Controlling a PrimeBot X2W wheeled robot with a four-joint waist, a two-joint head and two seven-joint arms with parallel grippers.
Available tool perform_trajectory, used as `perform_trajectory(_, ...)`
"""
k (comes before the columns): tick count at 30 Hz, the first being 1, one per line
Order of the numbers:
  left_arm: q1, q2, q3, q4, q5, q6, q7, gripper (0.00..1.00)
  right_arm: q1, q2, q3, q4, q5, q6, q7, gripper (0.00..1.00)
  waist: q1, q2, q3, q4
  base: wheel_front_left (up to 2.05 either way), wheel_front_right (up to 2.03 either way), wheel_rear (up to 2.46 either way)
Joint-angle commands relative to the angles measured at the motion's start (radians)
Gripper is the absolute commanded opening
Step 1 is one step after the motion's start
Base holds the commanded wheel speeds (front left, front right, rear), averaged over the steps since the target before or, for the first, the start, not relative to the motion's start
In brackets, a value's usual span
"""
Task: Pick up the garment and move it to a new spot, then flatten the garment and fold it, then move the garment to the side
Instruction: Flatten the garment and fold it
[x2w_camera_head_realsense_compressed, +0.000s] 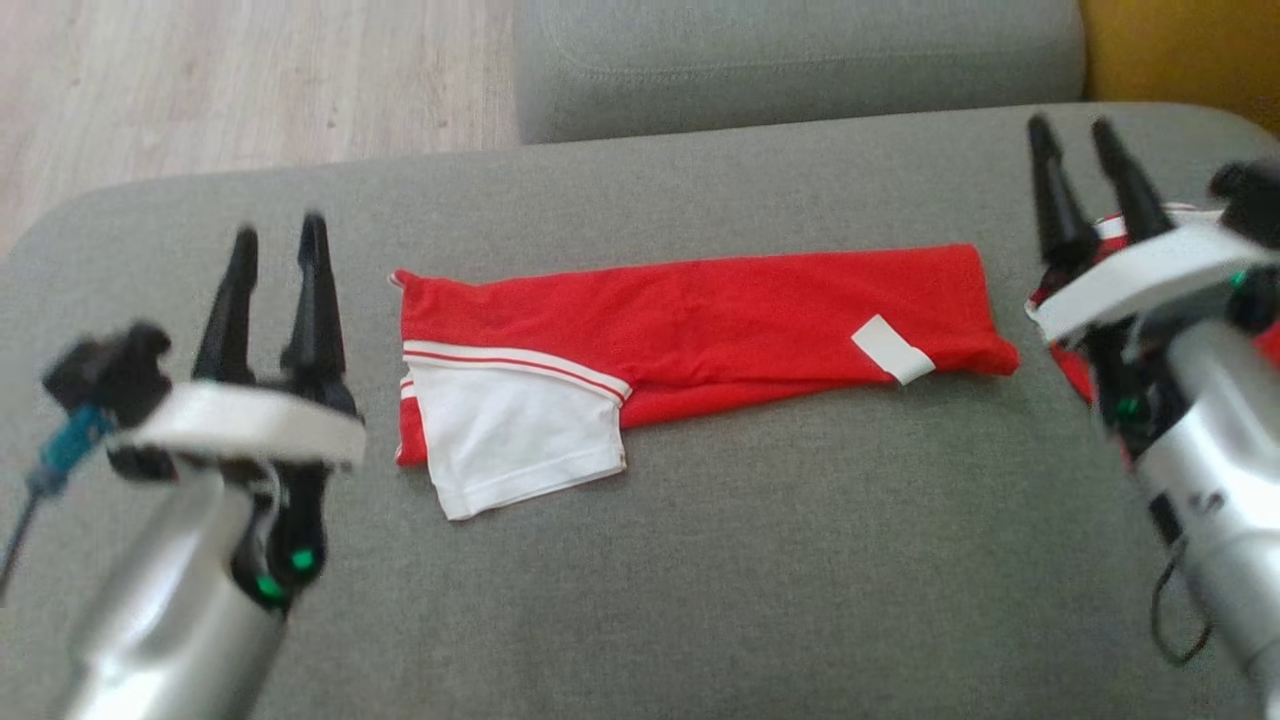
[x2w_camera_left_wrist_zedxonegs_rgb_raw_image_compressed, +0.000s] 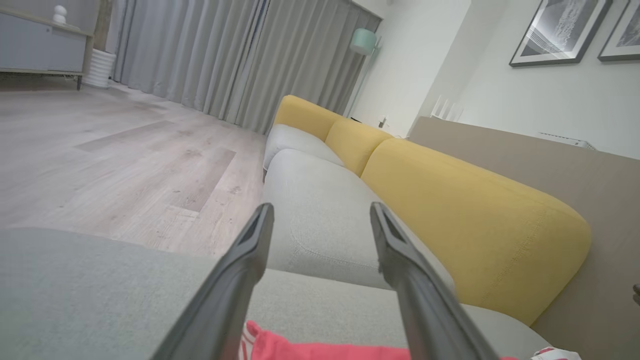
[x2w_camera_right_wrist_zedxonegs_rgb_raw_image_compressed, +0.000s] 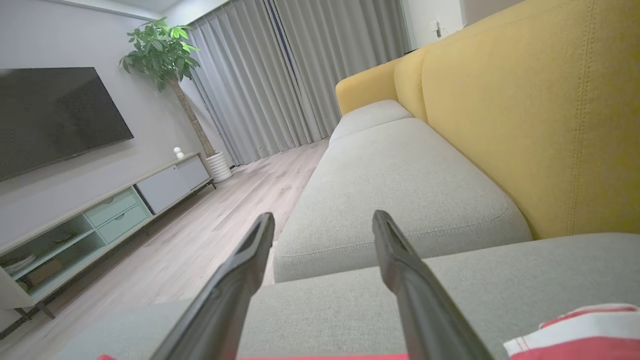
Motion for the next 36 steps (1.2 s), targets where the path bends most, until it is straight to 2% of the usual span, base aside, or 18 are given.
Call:
perform_trajectory(1, -0.001, 0.014, 0.065, -0.033, 0.031, -0.004, -0.009, 1.0, 0.017, 0.016, -0.009, -0.03, -0.025, -0.001, -0.019, 1.0, 0.0001, -0.0001, -0.011, 0.001, 0.0, 0.0, 0.0)
perform_trajectory(4, 0.092, -0.029, 0.129, -0.048, 0.128, -0.017, -0.009, 1.0, 0.083, 0.057, -0.059, -0.041, -0.121, -0.001, -0.033, 1.0, 0.0001, -0.0001, -0.023, 0.003, 0.0, 0.0, 0.0)
perform_trajectory(11, 0.264, -0.165, 0.286, -0.07, 0.343, -0.052, -0.009, 1.0, 0.309, 0.214, -0.319, -0.191, -0.407, -0.001, -0.035, 1.0, 0.0001, -0.0001, -0.031, 0.008, 0.0, 0.0, 0.0)
perform_trajectory(16, 0.31, -0.242, 0.36, -0.063, 0.438, -0.101, -0.009, 1.0, 0.399, 0.285, -0.4, -0.25, -0.536, -0.001, -0.035, 1.0, 0.0001, -0.0001, -0.015, 0.014, 0.0, 0.0, 0.0)
perform_trajectory(21, 0.304, -0.286, 0.408, -0.053, 0.494, -0.142, -0.009, 1.0, 0.398, 0.304, -0.437, -0.255, -0.596, -0.001, -0.034, 1.0, 0.0001, -0.0001, 0.014, 0.025, 0.0, 0.0, 0.0)
perform_trajectory(25, 0.279, -0.306, 0.419, -0.042, 0.519, -0.161, -0.009, 1.0, 0.347, 0.306, -0.505, -0.22, -0.645, -0.001, -0.004, 1.0, 0.0001, -0.0001, 0.055, 0.041, 0.0, 0.0, 0.0)
perform_trajectory(35, 0.205, -0.328, 0.381, -0.022, 0.537, -0.174, -0.009, 1.0, 0.184, 0.312, -0.754, 0.007, -0.787, -0.001, 0.098, 1.0, 0.0001, -0.0001, 0.16, 0.098, 0.0, 0.0, 0.0)
perform_trajectory(36, 0.205, -0.328, 0.381, -0.022, 0.537, -0.174, -0.009, 1.0, 0.184, 0.312, -0.754, 0.007, -0.787, -0.001, 0.098, 1.0, 0.0001, -0.0001, 0.16, 0.098, 0.0, 0.0, 0.0)
